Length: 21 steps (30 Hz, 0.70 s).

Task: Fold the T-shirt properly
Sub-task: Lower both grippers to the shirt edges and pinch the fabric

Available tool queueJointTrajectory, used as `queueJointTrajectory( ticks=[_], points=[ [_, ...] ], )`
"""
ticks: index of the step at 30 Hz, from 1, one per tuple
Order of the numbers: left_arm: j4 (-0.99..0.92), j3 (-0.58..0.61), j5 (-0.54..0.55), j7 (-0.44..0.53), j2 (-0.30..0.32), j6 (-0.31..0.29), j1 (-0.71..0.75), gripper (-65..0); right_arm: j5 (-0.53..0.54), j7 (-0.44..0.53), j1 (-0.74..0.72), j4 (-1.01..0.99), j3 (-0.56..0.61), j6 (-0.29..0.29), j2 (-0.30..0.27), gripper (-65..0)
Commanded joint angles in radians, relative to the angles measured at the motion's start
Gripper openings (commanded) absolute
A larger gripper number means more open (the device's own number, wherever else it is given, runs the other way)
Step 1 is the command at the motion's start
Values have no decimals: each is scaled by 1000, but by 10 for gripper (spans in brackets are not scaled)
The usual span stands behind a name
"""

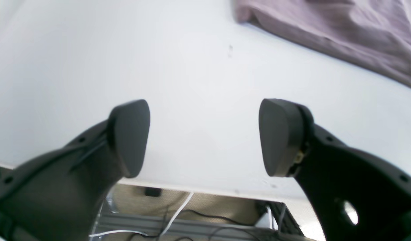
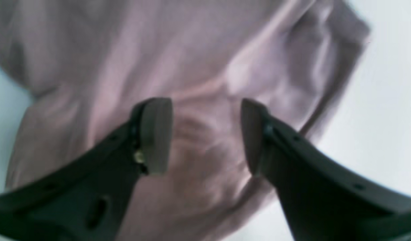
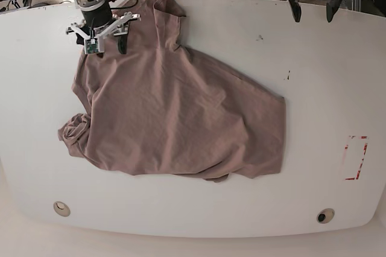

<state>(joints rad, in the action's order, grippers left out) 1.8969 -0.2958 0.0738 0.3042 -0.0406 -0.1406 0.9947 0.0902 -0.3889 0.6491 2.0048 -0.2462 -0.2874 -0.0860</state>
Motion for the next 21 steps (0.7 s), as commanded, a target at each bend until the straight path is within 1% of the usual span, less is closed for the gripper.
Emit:
queueJointTrajectory(
  ticks=[1, 3, 5, 7, 9, 11, 14, 17, 20, 21],
  points=[
    [14, 0, 4, 28, -3, -1, 16, -172, 64, -38, -61, 18, -83, -43, -19, -281],
    [14, 2, 4, 26, -2, -1, -4, -172, 90, -72, -119, 11, -124, -82, -19, -276],
    [13, -4, 2, 25, 0, -1, -43, -172, 105, -158, -186, 3, -150, -121, -19, -273],
    [11, -9, -9, -6, 0, -1, -58, -172, 115, -246, -240, 0, -190, -161, -18, -273],
    [17, -21, -38, -53, -2, -1, -67, -172, 150, -335, -311, -19, -279, -221, -14, -273],
    [17, -18, -52, -64, -2, -1, -89, -172, 176, -387, -352, -32, -333, -255, -14, -273],
    [11, -23, -59, -64, -2, -1, -122, -172, 197, -493, -424, -57, -425, -304, -14, -274],
    [10, -23, -59, -66, 2, -1, -149, -172, 194, -552, -478, -80, -460, -341, -18, -276],
    [10, -23, -59, -66, 18, -1, -153, -172, 199, -574, -480, -89, -493, -365, -21, -277],
    [10, -23, -59, -66, 20, -1, -155, -172, 199, -575, -481, -89, -503, -384, -19, -277]
  ],
)
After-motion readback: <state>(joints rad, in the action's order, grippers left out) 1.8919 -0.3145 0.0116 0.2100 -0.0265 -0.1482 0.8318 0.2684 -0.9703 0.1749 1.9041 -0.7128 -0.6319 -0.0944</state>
